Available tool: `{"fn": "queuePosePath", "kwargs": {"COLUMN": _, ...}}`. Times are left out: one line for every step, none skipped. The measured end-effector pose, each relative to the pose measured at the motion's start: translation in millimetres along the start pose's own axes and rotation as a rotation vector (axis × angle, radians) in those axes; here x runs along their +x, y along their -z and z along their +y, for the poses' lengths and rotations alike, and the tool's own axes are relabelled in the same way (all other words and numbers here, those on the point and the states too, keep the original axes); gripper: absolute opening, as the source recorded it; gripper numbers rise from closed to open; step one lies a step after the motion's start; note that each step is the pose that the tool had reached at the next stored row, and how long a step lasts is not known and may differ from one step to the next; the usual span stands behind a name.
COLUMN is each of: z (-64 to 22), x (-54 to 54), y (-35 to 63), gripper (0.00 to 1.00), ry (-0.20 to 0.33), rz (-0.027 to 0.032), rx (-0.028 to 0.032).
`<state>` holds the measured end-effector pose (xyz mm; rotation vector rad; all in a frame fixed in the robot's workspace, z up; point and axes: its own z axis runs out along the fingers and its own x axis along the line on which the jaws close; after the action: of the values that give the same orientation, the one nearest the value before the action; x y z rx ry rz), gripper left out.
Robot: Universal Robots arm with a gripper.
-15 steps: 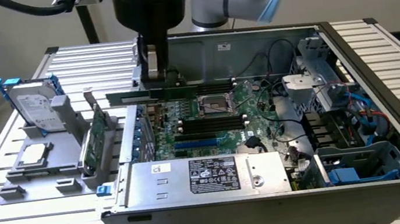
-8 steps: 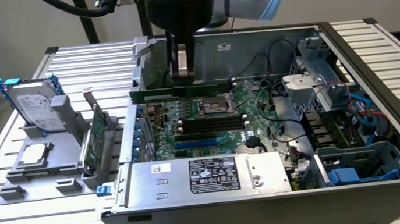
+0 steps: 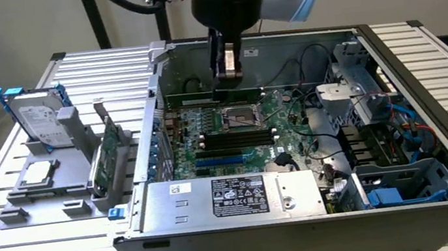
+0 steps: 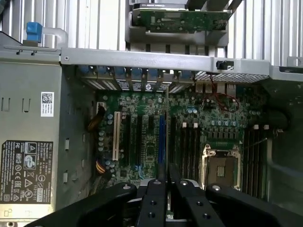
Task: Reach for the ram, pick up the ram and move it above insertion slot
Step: 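Pick up the ram and move it above insertion slot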
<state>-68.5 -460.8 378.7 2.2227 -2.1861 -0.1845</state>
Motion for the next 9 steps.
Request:
{"fn": "queuePosePath", "kwargs": {"z": -2.4, "x": -2.3, "y": -0.1, "gripper": 0.13, "ry": 0.000, "rz": -0.0001, "rx": 0.0007}}
{"fn": "queuePosePath", "kwargs": {"z": -4.5, "x": -4.7, "y": 0.0, "gripper": 0.13, "ry": 0.000, "rz": 0.0000, "rx": 0.0013}}
{"fn": "queuePosePath", "kwargs": {"z": -6.7, "x": -7.1, "y": 0.0, "gripper": 0.13, "ry": 0.000, "rz": 0.0000, "rx": 0.0021}}
{"fn": "queuePosePath", "kwargs": {"z": -8.8, "x": -9.5, "y": -0.1, "gripper": 0.13, "ry": 0.000, "rz": -0.0002, "rx": 0.0035}}
{"fn": "queuePosePath", "kwargs": {"z": -10.8, "x": -12.1, "y": 0.1, "gripper": 0.13, "ry": 0.000, "rz": 0.0001, "rx": 0.0056}}
{"fn": "queuePosePath", "kwargs": {"z": -12.6, "x": -14.4, "y": 0.0, "gripper": 0.13, "ry": 0.001, "rz": 0.0000, "rx": 0.0081}}
{"fn": "queuePosePath", "kwargs": {"z": -14.3, "x": -16.8, "y": 0.0, "gripper": 0.13, "ry": 0.001, "rz": 0.0002, "rx": 0.0110}}
{"fn": "queuePosePath", "kwargs": {"z": -15.7, "x": -19.5, "y": 0.0, "gripper": 0.13, "ry": 0.001, "rz": 0.0002, "rx": 0.0144}}
{"fn": "queuePosePath", "kwargs": {"z": -17.1, "x": -22.3, "y": -0.2, "gripper": 0.13, "ry": 0.001, "rz": 0.0002, "rx": 0.0183}}
